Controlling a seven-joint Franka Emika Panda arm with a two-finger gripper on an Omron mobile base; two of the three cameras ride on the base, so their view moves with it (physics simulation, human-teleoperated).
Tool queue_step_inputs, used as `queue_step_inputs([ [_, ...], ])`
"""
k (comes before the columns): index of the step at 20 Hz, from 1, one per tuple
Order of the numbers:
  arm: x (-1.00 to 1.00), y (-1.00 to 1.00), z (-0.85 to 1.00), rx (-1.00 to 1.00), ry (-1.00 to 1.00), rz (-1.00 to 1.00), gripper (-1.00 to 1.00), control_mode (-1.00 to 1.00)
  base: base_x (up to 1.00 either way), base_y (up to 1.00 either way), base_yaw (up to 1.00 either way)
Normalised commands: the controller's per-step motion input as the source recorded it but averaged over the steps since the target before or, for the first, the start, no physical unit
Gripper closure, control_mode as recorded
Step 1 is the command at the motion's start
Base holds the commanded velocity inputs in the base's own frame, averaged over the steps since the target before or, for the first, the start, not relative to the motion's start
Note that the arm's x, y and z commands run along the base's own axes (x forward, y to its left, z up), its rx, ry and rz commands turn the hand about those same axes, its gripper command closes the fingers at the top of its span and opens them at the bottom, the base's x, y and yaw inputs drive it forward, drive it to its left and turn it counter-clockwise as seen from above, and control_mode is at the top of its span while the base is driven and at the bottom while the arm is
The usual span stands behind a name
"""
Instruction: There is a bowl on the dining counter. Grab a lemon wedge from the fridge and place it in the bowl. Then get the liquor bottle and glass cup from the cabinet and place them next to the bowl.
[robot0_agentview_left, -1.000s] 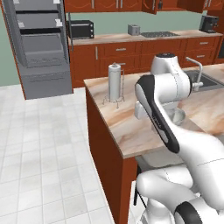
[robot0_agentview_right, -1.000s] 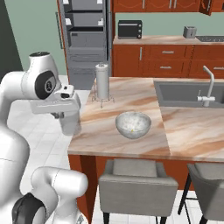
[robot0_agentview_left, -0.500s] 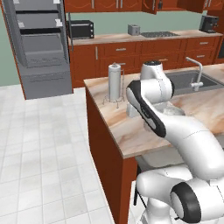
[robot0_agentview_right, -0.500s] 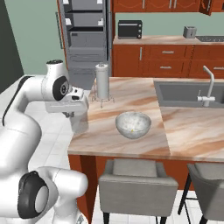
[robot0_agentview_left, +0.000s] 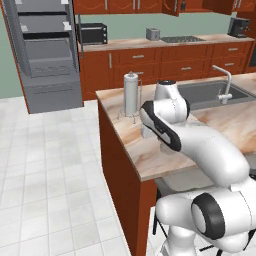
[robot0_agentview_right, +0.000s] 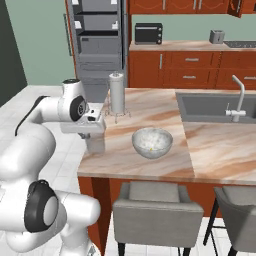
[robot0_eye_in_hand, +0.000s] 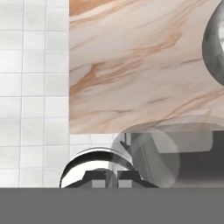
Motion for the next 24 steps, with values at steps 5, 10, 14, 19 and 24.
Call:
queue_step_inputs([
  [5, 0.27, -0.09, -0.39, 0.00, 0.00, -0.09, 1.00, -1.00, 0.00, 0.00, 0.00],
  [10, 0.41, -0.09, -0.35, 0.00, -0.02, -0.09, 1.00, -1.00, 0.00, 0.00, 0.00],
  [14, 0.39, -0.03, -0.32, 0.00, -0.03, -0.09, 1.00, -1.00, 0.00, 0.00, 0.00],
  [19, 0.19, 0.00, -0.19, 0.00, -0.08, -0.09, 1.00, -1.00, 0.00, 0.00, 0.00],
  [24, 0.19, -0.03, -0.16, 0.00, -0.10, -0.10, 1.00, -1.00, 0.00, 0.00, 0.00],
])
